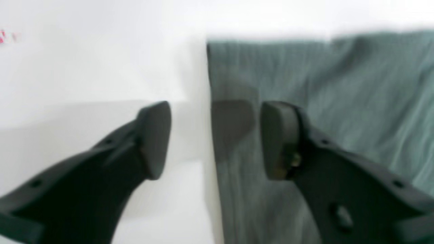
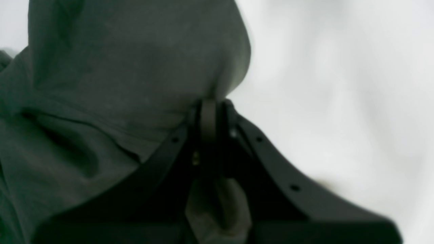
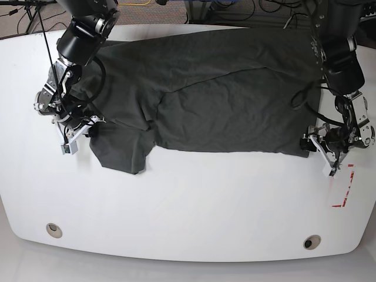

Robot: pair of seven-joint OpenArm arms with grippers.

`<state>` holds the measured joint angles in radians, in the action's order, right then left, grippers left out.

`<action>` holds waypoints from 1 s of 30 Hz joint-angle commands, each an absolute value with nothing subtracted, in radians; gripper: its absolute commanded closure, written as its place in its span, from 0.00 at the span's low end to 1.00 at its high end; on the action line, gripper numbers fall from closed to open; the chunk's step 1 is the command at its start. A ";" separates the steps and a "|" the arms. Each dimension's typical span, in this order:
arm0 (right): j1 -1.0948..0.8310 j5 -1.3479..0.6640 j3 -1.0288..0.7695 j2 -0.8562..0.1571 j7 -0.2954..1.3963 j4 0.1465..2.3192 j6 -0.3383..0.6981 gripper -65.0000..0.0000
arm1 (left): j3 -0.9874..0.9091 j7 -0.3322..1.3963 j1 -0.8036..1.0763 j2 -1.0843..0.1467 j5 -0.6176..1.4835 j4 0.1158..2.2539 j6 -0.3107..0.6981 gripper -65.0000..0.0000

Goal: Fold the T-shirt properly
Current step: 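Grasp the opposite edge with both grippers and fold it over toward the held edge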

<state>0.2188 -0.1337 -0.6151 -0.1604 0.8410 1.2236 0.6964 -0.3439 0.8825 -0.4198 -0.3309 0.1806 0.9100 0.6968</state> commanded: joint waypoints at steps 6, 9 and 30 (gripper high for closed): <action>0.237 -0.134 -0.616 -0.173 0.837 1.241 0.698 0.97 | -0.311 0.839 -0.464 -0.348 0.194 0.862 0.698 0.36; 0.237 -0.134 -0.616 -0.173 0.837 1.242 0.698 0.97 | -0.280 0.839 -0.464 -0.344 0.196 0.855 0.698 0.36; 0.265 -0.134 -0.611 -0.171 0.839 1.245 0.698 0.98 | -0.248 0.834 -0.464 -0.306 0.196 0.857 0.698 0.98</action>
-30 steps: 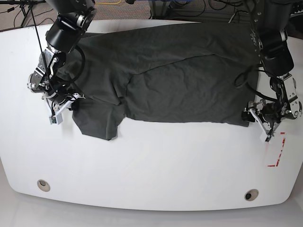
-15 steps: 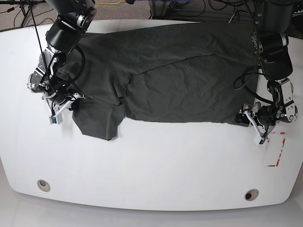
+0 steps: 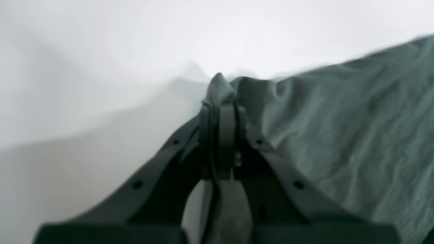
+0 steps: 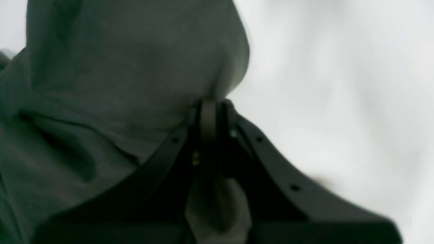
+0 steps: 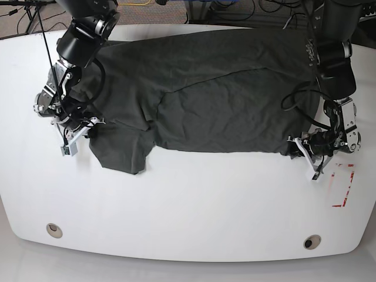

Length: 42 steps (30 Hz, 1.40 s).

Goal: Fold the T-shirt properly
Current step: 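Grasp the opposite edge with both grippers and fold it over toward the held edge, then lay the folded edge onto the shirt with both grippers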

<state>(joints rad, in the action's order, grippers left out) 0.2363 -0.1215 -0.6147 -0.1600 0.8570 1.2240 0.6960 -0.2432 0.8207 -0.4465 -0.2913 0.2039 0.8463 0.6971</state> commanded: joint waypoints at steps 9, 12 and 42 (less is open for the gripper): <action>0.285 -0.139 -0.453 -0.170 0.843 1.372 0.698 0.99 | -0.291 0.840 -0.524 -0.344 0.196 0.858 0.698 0.98; 0.283 -0.139 -0.427 -0.168 0.857 1.426 0.698 1.00 | -0.292 0.868 -0.544 -0.358 0.200 0.860 0.698 0.98; 0.076 -0.140 -0.423 -0.157 1.082 1.896 0.698 1.00 | -0.424 1.148 -0.335 -0.394 0.199 1.297 0.698 0.98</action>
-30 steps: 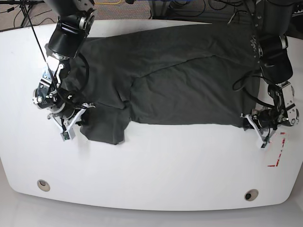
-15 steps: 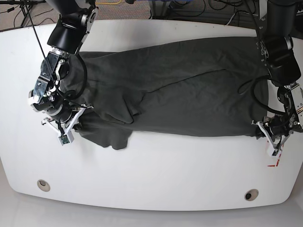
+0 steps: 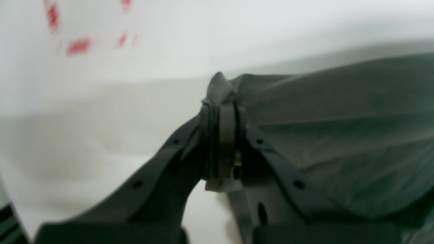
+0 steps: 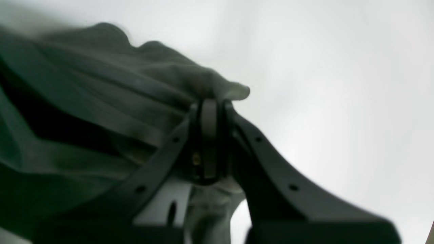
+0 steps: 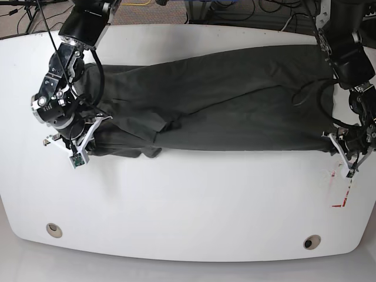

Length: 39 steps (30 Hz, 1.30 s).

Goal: Fold the T-shirt properly
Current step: 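Lay the folded edge onto the shirt with both grippers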

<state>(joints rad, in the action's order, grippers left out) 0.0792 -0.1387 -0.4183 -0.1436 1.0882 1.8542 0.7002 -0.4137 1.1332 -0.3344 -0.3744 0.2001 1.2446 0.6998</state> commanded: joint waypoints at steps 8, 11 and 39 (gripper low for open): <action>-0.022 -0.140 -0.423 -0.156 1.084 1.965 0.698 1.00 | -0.464 1.202 -0.211 -0.392 0.200 1.445 0.698 0.98; -0.053 -0.140 -0.423 -0.156 1.084 1.966 0.698 1.00 | -0.478 1.219 -0.160 -0.392 0.200 1.500 0.698 0.98; -0.188 -0.139 -0.458 -0.113 1.084 1.966 0.698 0.99 | -0.496 1.270 0.088 -0.390 0.199 1.603 0.698 0.97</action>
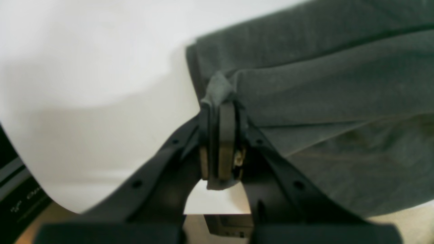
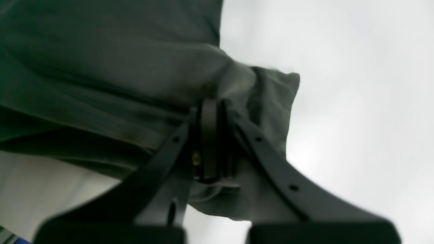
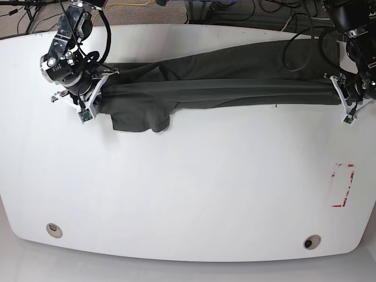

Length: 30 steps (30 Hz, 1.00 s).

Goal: Fold the T-shirt properly
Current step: 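Lay the folded edge onto the shirt with both grippers, then tuck the loose hem flap under with the right gripper and smooth it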

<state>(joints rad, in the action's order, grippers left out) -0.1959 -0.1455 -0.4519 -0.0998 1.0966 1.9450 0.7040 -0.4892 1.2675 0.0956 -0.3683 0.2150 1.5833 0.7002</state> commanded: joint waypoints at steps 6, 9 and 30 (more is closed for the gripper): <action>-0.214 -0.140 -0.458 -0.111 1.084 1.965 0.698 0.97 | -0.492 1.270 0.113 -0.392 0.197 1.603 0.698 0.77; -0.217 -0.139 -0.458 -0.111 1.084 1.965 0.698 0.84 | -0.492 1.270 0.117 -0.392 0.197 1.603 0.698 0.61; -0.036 -0.140 -0.484 -0.021 1.076 1.896 0.698 0.11 | -0.492 1.339 0.097 -0.389 0.202 1.837 0.698 0.44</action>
<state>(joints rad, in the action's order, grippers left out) -0.0711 -0.1318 -0.4831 -0.0143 1.0889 1.9209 0.6991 -0.4854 1.3384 0.1020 -0.3721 0.2047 1.8015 0.6971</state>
